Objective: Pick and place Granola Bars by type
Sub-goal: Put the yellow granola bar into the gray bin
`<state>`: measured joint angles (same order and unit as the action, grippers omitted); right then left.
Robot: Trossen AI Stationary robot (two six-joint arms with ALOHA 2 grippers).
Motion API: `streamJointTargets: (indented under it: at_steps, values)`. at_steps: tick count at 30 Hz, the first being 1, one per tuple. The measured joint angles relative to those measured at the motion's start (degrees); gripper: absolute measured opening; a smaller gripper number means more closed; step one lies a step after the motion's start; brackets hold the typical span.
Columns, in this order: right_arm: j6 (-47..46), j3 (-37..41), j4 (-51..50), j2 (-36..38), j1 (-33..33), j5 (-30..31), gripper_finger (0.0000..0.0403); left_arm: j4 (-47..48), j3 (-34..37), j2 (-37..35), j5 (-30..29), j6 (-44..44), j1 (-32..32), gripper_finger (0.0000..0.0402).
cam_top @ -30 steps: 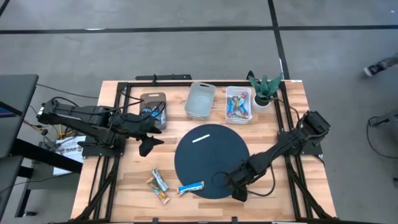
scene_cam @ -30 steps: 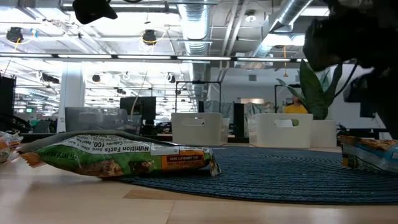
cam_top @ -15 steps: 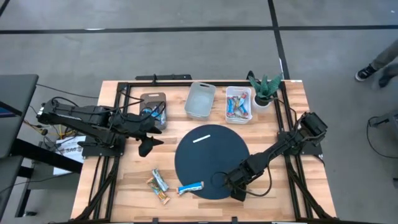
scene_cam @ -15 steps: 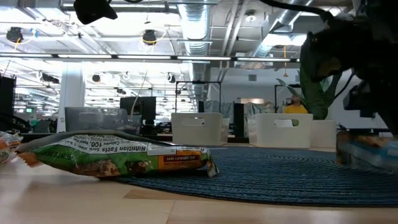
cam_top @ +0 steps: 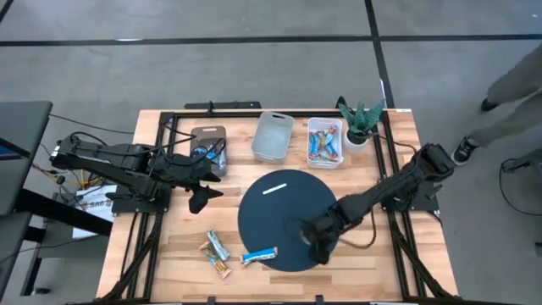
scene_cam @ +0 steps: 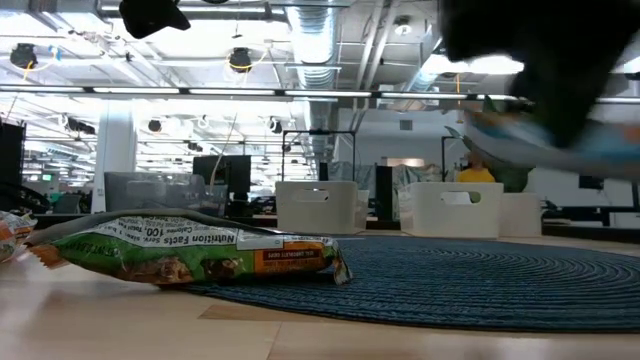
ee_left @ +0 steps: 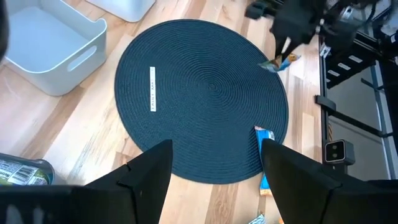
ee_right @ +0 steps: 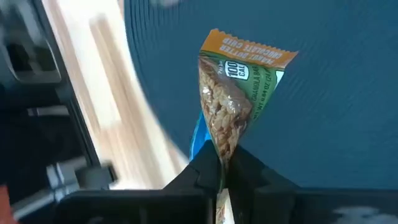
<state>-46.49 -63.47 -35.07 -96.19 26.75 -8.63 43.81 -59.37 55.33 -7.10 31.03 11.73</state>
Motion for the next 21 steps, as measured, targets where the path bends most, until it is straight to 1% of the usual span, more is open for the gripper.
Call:
streamJointTargets:
  at_steps: [4, 8, 12, 16, 21]
  values:
    - [4.02, -1.44, 0.0, 3.78, -5.4, 4.1, 0.001, -0.11, 0.0, 0.0, -0.84, 0.0, 0.0, 0.0238]
    - [11.26, -4.34, 2.06, 7.47, -13.25, 8.6, 0.0005, -1.35, 0.0, 0.0, -1.25, 0.0, -0.02, 0.0238]
    - [17.84, -7.79, 5.2, 9.2, -22.09, 10.22, 0.0006, -1.77, 0.0, 0.0, -2.97, 0.12, -0.01, 0.0238]
    - [23.2, -11.55, 5.15, 7.99, -29.99, 10.19, 0.0007, -1.77, 0.0, 0.02, -4.34, 0.29, -0.02, 0.0238]
    - [26.94, -16.38, 5.64, 3.76, -37.17, 10.3, 0.0004, -1.81, 0.0, 0.0, -6.4, 1.1, -0.02, 0.0238]
